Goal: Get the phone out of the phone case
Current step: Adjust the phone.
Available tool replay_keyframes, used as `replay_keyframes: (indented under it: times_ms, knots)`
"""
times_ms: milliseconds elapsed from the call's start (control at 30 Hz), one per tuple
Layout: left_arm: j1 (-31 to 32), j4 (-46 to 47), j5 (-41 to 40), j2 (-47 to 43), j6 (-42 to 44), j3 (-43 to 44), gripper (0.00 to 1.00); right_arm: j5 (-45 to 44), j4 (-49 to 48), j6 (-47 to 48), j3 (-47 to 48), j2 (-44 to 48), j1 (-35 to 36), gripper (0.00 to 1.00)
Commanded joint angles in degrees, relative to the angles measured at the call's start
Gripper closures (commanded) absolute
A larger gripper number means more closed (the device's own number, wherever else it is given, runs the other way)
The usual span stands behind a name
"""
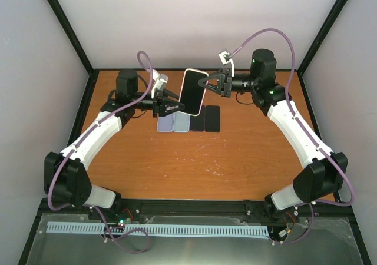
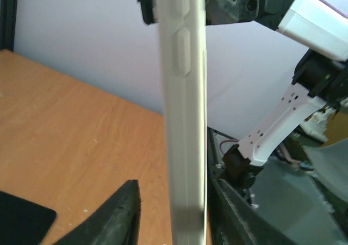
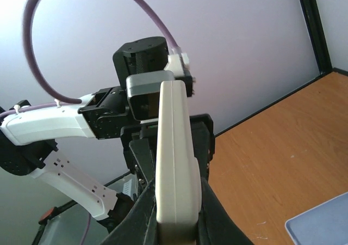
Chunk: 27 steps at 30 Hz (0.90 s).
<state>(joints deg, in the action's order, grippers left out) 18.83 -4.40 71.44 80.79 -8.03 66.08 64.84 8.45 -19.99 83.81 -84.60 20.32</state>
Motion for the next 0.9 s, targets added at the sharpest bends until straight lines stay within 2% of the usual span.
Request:
replay_keyframes:
  times_ms: [0, 133, 233, 333, 400, 433, 567, 867]
  knots:
    - [0.2, 4.0, 2.1, 0.2, -3.3, 2.3, 0.70, 1.4, -5.7, -3.4, -1.6, 2.5, -0.1, 0.97]
    - [0.1, 0.1, 2.6, 0.3, -0.2, 3.2, 0.90, 2.0, -1.3, 1.3, -1.8, 2.8, -0.1, 0.97]
    - [0.2, -3.2, 3.2, 0.6, 2.5, 4.0, 0.99, 3.1, 6.3, 8.5, -1.3, 3.0, -0.1, 0.88]
    - [0.2, -8.1, 3.4, 1.0, 6.1, 4.8, 0.99, 4.2, 15.9, 16.6, -0.5, 2.9, -0.1, 0.79]
    - [0.2, -9.9, 3.9, 1.3, 7.9, 5.1, 0.99, 4.6, 21.1, 21.3, 0.2, 2.4, -0.1, 0.65]
    - [0.2, -10.6, 4.3, 1.5, 8.5, 5.1, 0.99, 4.6, 23.0, 23.2, 0.7, 2.1, -0.1, 0.62]
    - [0.8, -14.5, 4.6, 2.4, 12.1, 5.9, 0.99, 4.6, 29.0, 28.3, 3.0, 0.0, -0.1, 0.58]
    - [2.7, -18.1, 3.7, 3.5, 15.7, 6.6, 0.99, 4.3, 31.3, 30.6, 5.6, -3.1, 0.2, 0.59]
